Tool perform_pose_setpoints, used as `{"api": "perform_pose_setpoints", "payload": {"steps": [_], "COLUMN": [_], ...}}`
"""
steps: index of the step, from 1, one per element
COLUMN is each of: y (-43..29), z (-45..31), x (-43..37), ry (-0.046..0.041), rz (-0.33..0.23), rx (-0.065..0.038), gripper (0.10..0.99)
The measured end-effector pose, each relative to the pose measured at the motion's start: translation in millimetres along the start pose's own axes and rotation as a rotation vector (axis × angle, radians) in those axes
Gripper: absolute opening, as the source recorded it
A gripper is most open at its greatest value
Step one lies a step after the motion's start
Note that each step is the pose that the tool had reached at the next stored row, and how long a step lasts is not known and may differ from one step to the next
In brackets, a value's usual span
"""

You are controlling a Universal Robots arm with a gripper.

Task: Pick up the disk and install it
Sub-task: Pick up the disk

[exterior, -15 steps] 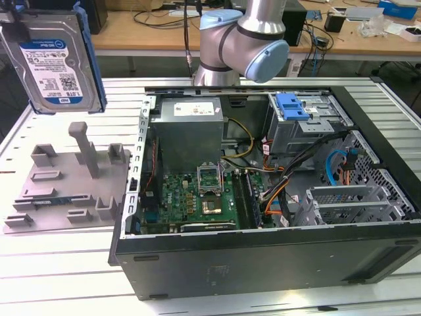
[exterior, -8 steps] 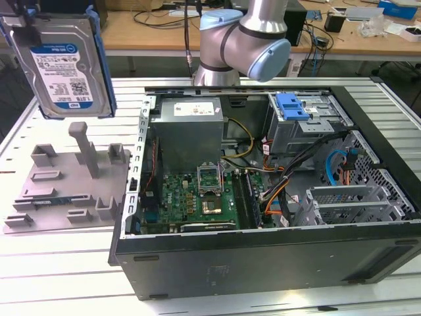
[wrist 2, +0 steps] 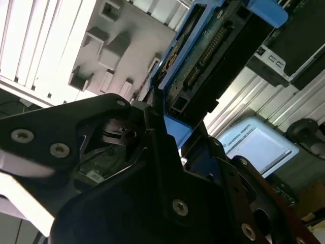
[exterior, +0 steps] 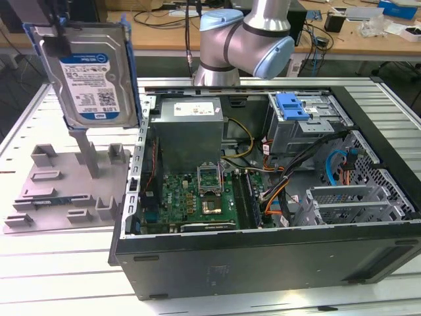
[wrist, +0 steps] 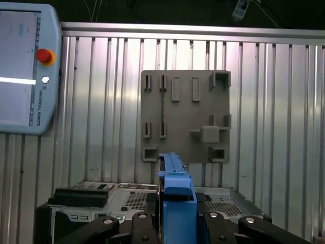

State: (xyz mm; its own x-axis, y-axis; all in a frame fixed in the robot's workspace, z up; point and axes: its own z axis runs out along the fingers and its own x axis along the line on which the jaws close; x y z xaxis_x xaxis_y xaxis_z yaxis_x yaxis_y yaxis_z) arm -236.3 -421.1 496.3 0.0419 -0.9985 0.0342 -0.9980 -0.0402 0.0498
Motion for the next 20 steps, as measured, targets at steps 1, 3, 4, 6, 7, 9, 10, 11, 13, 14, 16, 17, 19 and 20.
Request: {"api": "perform_pose_setpoints", "payload": {"steps": [1, 3, 4, 6, 7, 9, 10, 11, 13, 14, 16, 17, 19, 20], "y": [-3.8, -14.7, -19.9, -39.4, -49.2, -63.0, -74.1, -83.7, -98.7, -107.1, -120.1, -125.5, -139.9, -143.8], "z": [-0.1, -0.5, -0.6, -1.2, -1.5, -1.9, -2.2, -2.5, -3.0, -3.2, -3.6, -3.8, -4.3, -4.3], "x": [2.4, 9.4, 12.8, 24.6, 30.5, 38.5, 44.8, 50.3, 58.7, 63.4, 70.6, 73.5, 81.4, 83.6], "ry": [0.0, 0.0001, 0.0, 0.0, 0.0, 0.0, 0.0, -0.0001, -0.0001, 0.0, -0.0001, 0.0, -0.0001, -0.0001], "rz": [0.0, 0.0, 0.0, 0.0, 0.0, 0.0, 0.0, 0.0, 0.0, 0.0, 0.0, 0.0, 0.0, 0.0], "rx": [0.0, -0.001, -0.001, -0.002, -0.002, -0.003, -0.003, -0.003, -0.004, -0.004, -0.004, -0.004, -0.005, -0.005], "gripper": [0.369, 0.369, 0.369, 0.369, 0.369, 0.369, 0.369, 0.369, 0.369, 0.369, 0.369, 0.369, 0.369, 0.369]}}
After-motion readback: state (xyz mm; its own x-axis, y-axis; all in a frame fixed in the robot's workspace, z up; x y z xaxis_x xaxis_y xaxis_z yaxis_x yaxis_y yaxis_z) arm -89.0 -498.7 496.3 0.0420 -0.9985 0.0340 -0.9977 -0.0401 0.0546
